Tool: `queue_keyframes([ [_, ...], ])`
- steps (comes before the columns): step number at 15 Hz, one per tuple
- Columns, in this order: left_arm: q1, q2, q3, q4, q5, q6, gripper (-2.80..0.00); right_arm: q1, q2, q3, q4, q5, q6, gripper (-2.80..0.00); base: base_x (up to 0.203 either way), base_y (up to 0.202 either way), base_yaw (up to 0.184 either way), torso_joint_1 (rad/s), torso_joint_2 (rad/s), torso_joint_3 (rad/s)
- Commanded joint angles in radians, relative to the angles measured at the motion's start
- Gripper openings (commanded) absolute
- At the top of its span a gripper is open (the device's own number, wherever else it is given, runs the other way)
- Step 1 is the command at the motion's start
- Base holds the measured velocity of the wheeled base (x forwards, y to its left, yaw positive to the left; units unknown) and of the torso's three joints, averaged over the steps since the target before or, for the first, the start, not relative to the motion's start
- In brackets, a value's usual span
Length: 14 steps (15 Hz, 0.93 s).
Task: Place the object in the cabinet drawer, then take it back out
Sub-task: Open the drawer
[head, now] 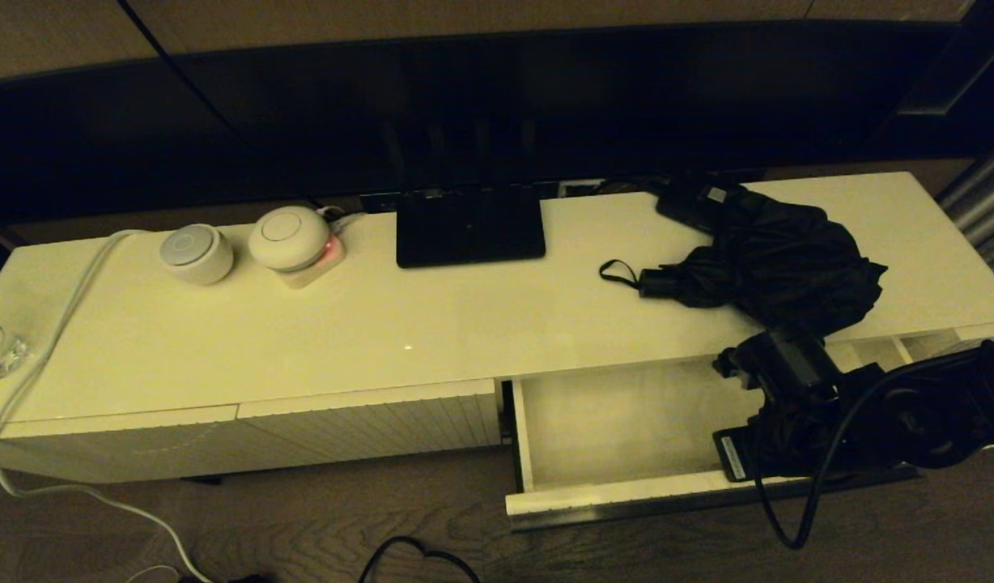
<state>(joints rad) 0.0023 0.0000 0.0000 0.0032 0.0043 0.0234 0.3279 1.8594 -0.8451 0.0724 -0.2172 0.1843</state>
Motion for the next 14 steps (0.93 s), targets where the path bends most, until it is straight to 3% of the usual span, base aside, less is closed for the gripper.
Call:
queue_keyframes([
  [1,0.001,0.0,0.003,0.0,0.0,0.0,-2.8,0.003,-0.018,0.019,0.04,0.013,0.001,-2.8,0.0,0.0,0.0,0.0,0.0,0.0],
  [14,0.001,0.0,0.003,0.0,0.0,0.0,-2.8,0.04,-0.153,0.189,0.151,0.055,0.007,-2.8,0.0,0.0,0.0,0.0,0.0,0.0],
])
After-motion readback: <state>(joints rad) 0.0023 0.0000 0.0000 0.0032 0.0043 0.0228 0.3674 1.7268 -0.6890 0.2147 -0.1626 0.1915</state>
